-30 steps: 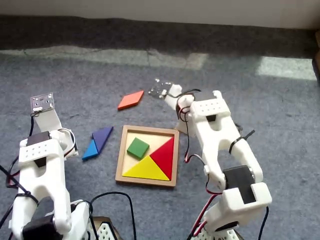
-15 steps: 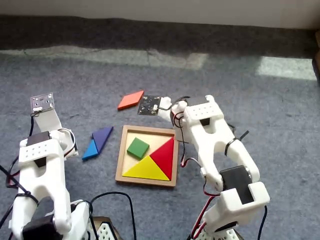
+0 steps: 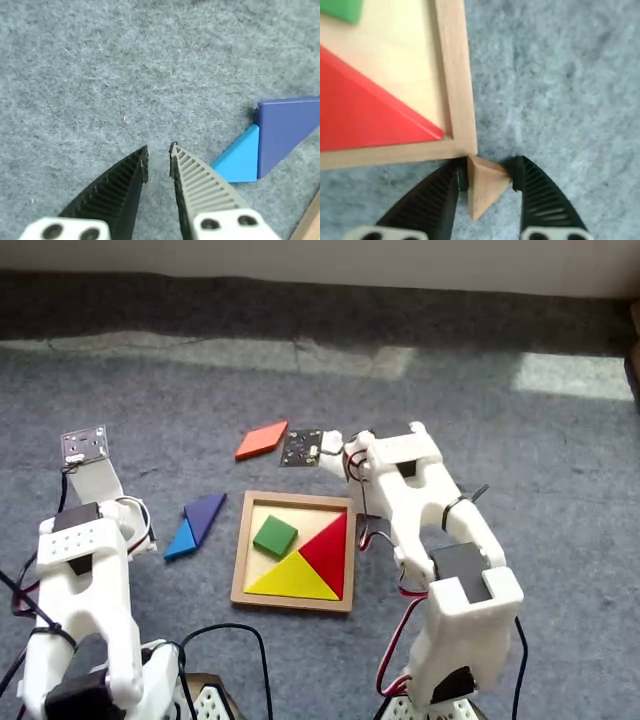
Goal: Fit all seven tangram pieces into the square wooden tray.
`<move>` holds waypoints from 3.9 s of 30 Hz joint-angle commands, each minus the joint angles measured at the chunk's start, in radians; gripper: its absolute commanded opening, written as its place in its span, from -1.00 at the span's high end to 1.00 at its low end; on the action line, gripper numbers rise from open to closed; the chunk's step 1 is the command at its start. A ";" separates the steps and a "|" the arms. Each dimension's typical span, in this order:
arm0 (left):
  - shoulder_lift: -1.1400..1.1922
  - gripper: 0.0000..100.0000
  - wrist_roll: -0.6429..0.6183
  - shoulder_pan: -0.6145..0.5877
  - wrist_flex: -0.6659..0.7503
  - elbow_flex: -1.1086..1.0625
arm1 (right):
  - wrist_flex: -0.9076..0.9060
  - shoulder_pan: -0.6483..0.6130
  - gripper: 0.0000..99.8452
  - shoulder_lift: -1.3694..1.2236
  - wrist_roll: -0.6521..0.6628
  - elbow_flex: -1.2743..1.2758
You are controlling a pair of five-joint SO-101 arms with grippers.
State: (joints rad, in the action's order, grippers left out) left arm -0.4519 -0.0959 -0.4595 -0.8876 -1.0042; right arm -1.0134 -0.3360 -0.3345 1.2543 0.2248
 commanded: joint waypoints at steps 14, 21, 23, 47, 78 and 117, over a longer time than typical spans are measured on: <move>-0.024 0.80 -0.002 -0.004 -0.003 0.001 | -0.180 0.081 0.99 0.107 -0.135 -0.173; -0.024 0.80 -0.002 -0.004 -0.003 0.001 | -0.188 0.104 0.99 0.199 -0.212 -0.173; -0.024 0.80 -0.002 -0.004 -0.003 0.001 | -0.188 0.131 0.99 0.231 -0.250 -0.173; -0.021 0.80 0.043 -0.004 -0.003 -0.001 | -0.150 0.321 0.53 0.021 -1.060 -0.200; -0.019 0.80 0.041 -0.001 0.017 -0.002 | -0.160 0.326 0.99 0.051 -1.076 -0.271; -0.019 0.80 0.046 0.016 0.012 -0.002 | 0.051 -0.280 0.62 0.513 -0.977 0.409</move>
State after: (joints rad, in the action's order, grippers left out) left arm -0.4519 -0.0591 -0.4565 -0.8846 -1.0042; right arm -0.8968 -0.6061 0.1811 0.3030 0.7188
